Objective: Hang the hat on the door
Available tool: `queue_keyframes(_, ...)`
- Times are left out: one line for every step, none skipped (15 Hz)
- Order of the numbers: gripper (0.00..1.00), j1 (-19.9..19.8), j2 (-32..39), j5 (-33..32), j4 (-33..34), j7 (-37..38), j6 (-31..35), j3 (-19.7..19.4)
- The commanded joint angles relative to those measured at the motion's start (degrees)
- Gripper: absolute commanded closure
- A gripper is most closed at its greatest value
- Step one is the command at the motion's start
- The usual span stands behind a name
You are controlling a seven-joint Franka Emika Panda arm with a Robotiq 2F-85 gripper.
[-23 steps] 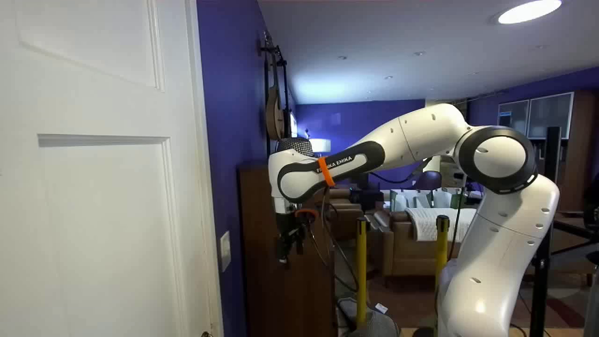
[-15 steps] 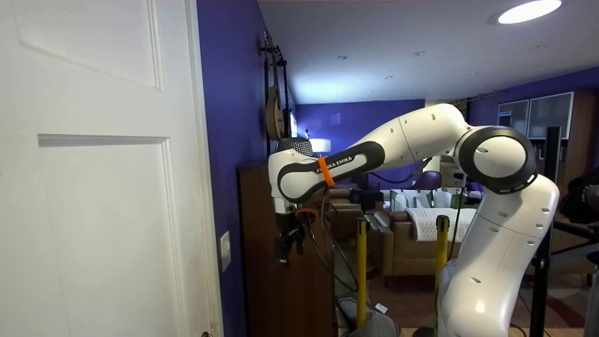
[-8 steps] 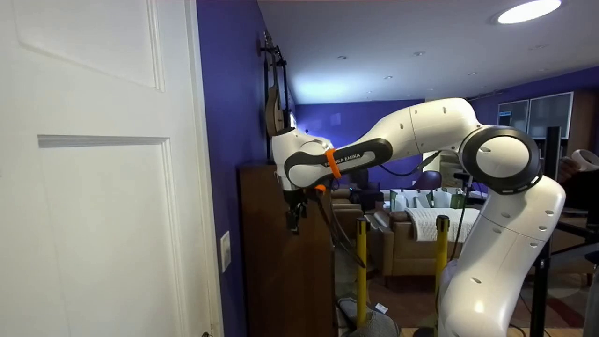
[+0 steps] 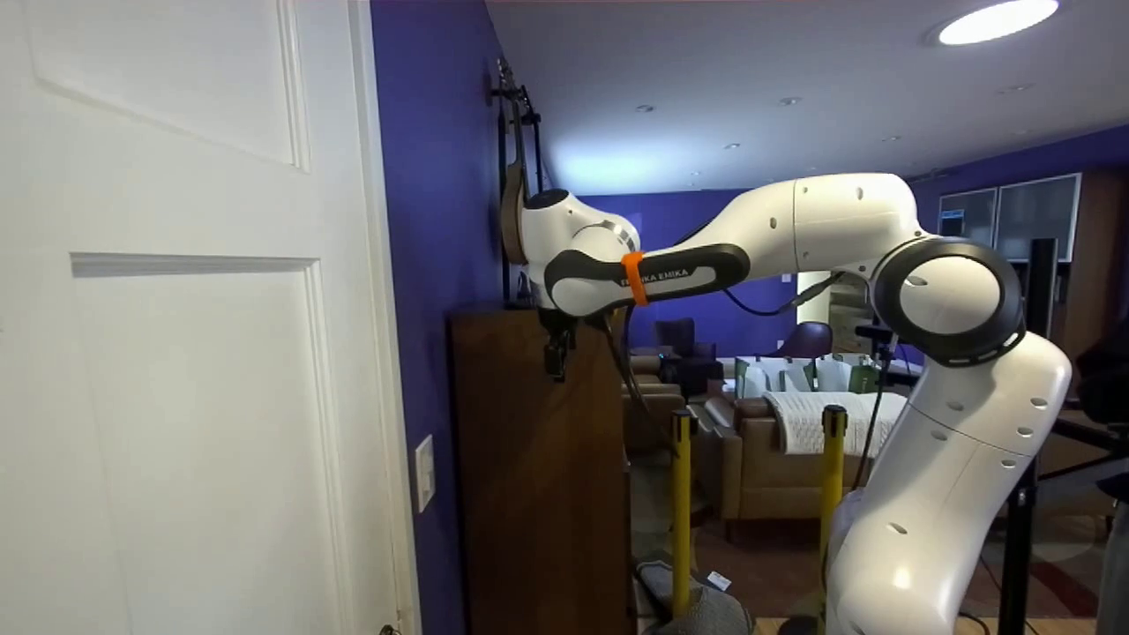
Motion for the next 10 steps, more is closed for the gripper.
queue_keyframes(0.00, 0.44, 0.30, -0.09, 0.15, 0.05, -0.28, -0.31)
queue_keyframes(0.00, 0.38, 0.46, -0.27, 0.13, 0.28, -0.36, -0.24)
queue_keyframes(0.00, -0.53, 0.70, -2.82, 1.08, 0.88, 1.75, -0.59)
queue_keyframes(0.00, -1.24, 0.80, -4.87, 2.23, 1.79, 3.80, -1.00)
queue_keyframes(0.00, -1.71, 0.86, -6.71, 3.61, 1.88, 6.70, -1.70)
queue_keyframes(0.00, -2.02, 1.00, -8.03, 4.67, 1.76, 9.07, -2.34)
queue_keyframes(0.00, -2.34, 1.32, -9.29, 6.38, 0.54, 11.78, -3.10)
queue_keyframes(0.00, -2.70, 1.59, -10.53, 7.56, 0.22, 14.75, -3.84)
queue_keyframes(0.00, -3.06, 2.10, -11.36, 9.14, 0.54, 17.64, -4.50)
queue_keyframes(0.00, -3.48, 2.52, -11.86, 10.44, 1.63, 20.61, -5.05)
